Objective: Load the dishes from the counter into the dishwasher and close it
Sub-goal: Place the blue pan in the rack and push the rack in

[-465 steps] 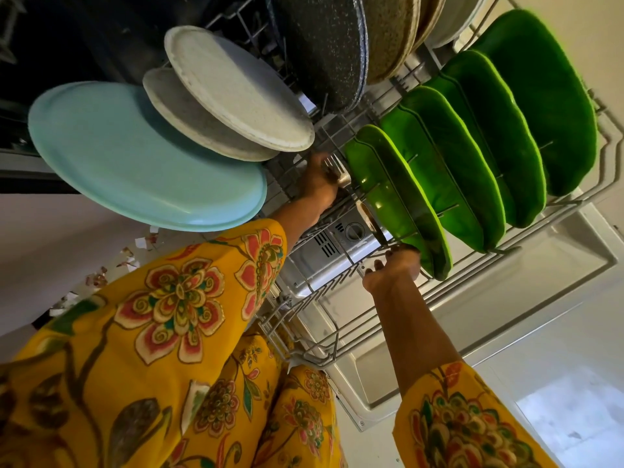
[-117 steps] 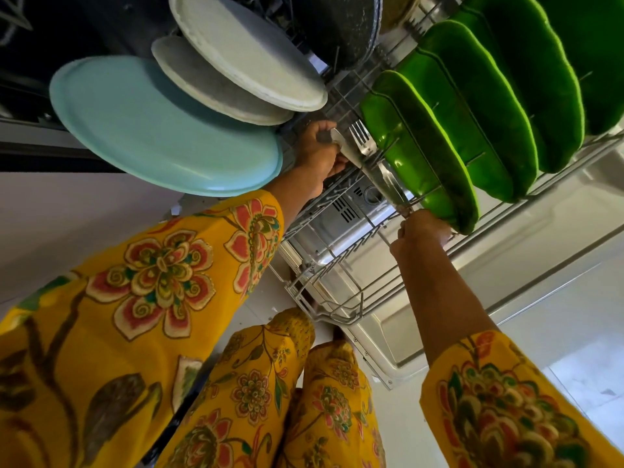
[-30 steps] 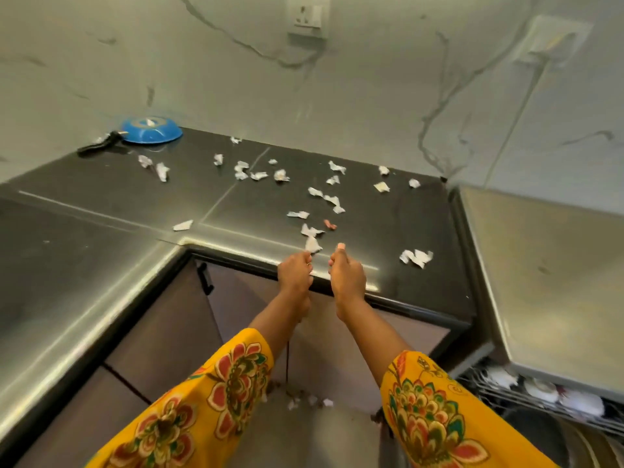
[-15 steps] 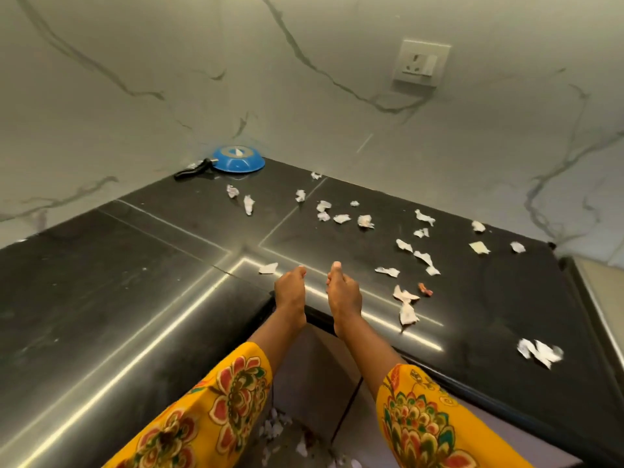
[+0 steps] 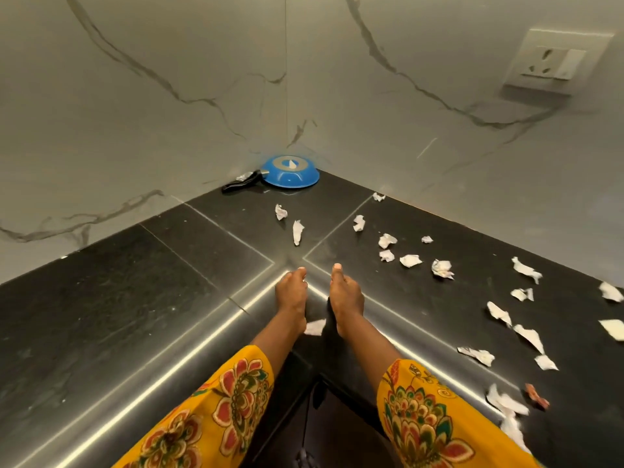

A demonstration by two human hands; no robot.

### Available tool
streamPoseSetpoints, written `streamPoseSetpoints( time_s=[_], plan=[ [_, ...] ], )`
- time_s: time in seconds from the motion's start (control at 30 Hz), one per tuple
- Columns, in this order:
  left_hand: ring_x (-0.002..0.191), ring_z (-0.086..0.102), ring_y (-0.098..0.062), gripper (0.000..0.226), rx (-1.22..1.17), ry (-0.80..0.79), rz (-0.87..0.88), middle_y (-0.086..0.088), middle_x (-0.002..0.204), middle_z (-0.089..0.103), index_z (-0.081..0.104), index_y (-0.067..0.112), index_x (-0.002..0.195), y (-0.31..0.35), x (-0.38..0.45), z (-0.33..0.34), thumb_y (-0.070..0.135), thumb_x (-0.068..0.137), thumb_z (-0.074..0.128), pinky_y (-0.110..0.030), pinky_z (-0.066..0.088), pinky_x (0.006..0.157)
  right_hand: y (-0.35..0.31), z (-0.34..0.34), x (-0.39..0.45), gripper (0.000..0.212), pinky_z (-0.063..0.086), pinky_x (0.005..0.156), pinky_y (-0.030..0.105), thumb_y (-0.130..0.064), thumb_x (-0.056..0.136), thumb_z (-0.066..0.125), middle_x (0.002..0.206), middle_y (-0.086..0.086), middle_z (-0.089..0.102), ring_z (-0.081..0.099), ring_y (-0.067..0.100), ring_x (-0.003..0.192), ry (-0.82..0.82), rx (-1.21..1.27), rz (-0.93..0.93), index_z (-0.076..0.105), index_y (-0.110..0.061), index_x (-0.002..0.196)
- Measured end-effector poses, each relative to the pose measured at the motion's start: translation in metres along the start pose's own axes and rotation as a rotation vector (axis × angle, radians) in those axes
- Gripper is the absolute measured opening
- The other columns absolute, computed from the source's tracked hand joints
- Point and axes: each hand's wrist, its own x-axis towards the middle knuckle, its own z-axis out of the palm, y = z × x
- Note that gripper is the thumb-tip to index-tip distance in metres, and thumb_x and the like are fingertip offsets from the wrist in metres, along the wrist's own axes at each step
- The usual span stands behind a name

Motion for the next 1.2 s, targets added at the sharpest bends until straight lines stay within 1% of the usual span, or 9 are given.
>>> streamPoseSetpoints(
  time_s=[0.1, 0.17, 0.33, 0.47, 0.63, 0.77, 0.93, 1.03, 1.2],
  plan=[
    [0.071, 0.047, -0.013, 0.017, -0.019, 0.044, 0.052, -0.003, 0.077, 0.053, 0.058, 0.016, 0.077, 0.013, 0.037, 0.008, 0.017, 0.093, 0.052, -0.028, 0.04, 0.068, -0.011, 0.016, 0.037, 0.044, 0.037, 0.078, 0.029, -0.045, 0.099, 0.032, 0.097, 0.007, 0.058, 0.051, 0.022, 0.093, -0.04, -0.011, -0.018, 0.063, -0.014, 0.095],
    [0.076, 0.049, -0.013, 0.018, -0.004, 0.087, 0.092, -0.002, 0.079, 0.055, 0.059, 0.018, 0.076, 0.021, 0.065, 0.011, 0.017, 0.093, 0.053, -0.028, 0.04, 0.071, -0.019, 0.027, 0.062, 0.048, 0.039, 0.085, 0.032, -0.046, 0.099, 0.032, 0.106, 0.01, 0.061, 0.052, 0.024, 0.1, -0.058, -0.024, -0.018, 0.063, -0.009, 0.107],
    [0.079, 0.05, -0.012, 0.014, 0.096, 0.194, 0.224, -0.001, 0.081, 0.057, 0.064, 0.014, 0.085, 0.039, 0.132, 0.009, 0.019, 0.093, 0.054, -0.027, 0.042, 0.074, -0.037, 0.057, 0.13, 0.042, 0.039, 0.09, 0.034, -0.047, 0.098, 0.031, 0.102, 0.006, 0.058, 0.051, 0.022, 0.102, -0.127, -0.08, -0.064, 0.061, -0.019, 0.102],
    [0.07, 0.05, -0.006, 0.018, 0.18, 0.23, 0.3, 0.004, 0.076, 0.058, 0.066, 0.009, 0.101, 0.054, 0.184, 0.01, 0.019, 0.094, 0.052, -0.016, 0.043, 0.065, -0.055, 0.081, 0.172, 0.046, 0.037, 0.098, 0.032, -0.043, 0.1, 0.032, 0.129, 0.007, 0.057, 0.049, 0.023, 0.121, -0.176, -0.112, -0.116, 0.057, -0.016, 0.126],
    [0.089, 0.054, -0.011, 0.021, 0.327, 0.232, 0.354, -0.002, 0.097, 0.063, 0.065, 0.011, 0.106, 0.074, 0.24, 0.018, 0.023, 0.094, 0.052, -0.025, 0.042, 0.081, -0.074, 0.113, 0.22, 0.046, 0.035, 0.097, 0.031, -0.043, 0.1, 0.032, 0.129, 0.007, 0.056, 0.049, 0.015, 0.111, -0.224, -0.087, -0.156, 0.056, -0.012, 0.124],
    [0.098, 0.052, -0.011, 0.024, 0.392, 0.246, 0.368, -0.005, 0.113, 0.06, 0.063, 0.009, 0.111, 0.092, 0.281, 0.025, 0.022, 0.094, 0.053, -0.021, 0.038, 0.084, -0.085, 0.134, 0.255, 0.054, 0.031, 0.112, 0.04, -0.049, 0.098, 0.033, 0.144, 0.003, 0.044, 0.04, 0.019, 0.132, -0.239, -0.097, -0.152, 0.044, -0.017, 0.14],
    [0.119, 0.049, -0.018, 0.03, 0.513, 0.256, 0.407, -0.006, 0.129, 0.052, 0.057, 0.01, 0.12, 0.112, 0.332, 0.025, 0.02, 0.092, 0.057, -0.026, 0.039, 0.1, -0.097, 0.156, 0.295, 0.057, 0.034, 0.11, 0.044, -0.053, 0.096, 0.033, 0.138, 0.006, 0.048, 0.043, 0.023, 0.13, -0.214, -0.089, -0.166, 0.048, -0.014, 0.134],
    [0.124, 0.044, -0.018, 0.042, 0.635, 0.269, 0.462, -0.007, 0.137, 0.045, 0.049, 0.009, 0.13, 0.119, 0.358, 0.025, 0.018, 0.091, 0.059, -0.022, 0.033, 0.1, -0.099, 0.164, 0.312, 0.057, 0.032, 0.111, 0.043, -0.053, 0.096, 0.032, 0.14, 0.006, 0.047, 0.041, 0.022, 0.131, -0.203, -0.101, -0.188, 0.047, -0.014, 0.135],
    [0.139, 0.029, -0.027, 0.057, 0.836, 0.31, 0.473, -0.013, 0.149, 0.033, 0.034, 0.006, 0.143, 0.124, 0.391, 0.03, 0.017, 0.091, 0.056, -0.034, 0.024, 0.115, -0.096, 0.169, 0.324, 0.058, 0.027, 0.112, 0.034, -0.051, 0.097, 0.033, 0.147, 0.004, 0.04, 0.035, 0.02, 0.136, -0.179, -0.106, -0.23, 0.04, -0.015, 0.142]
  ],
)
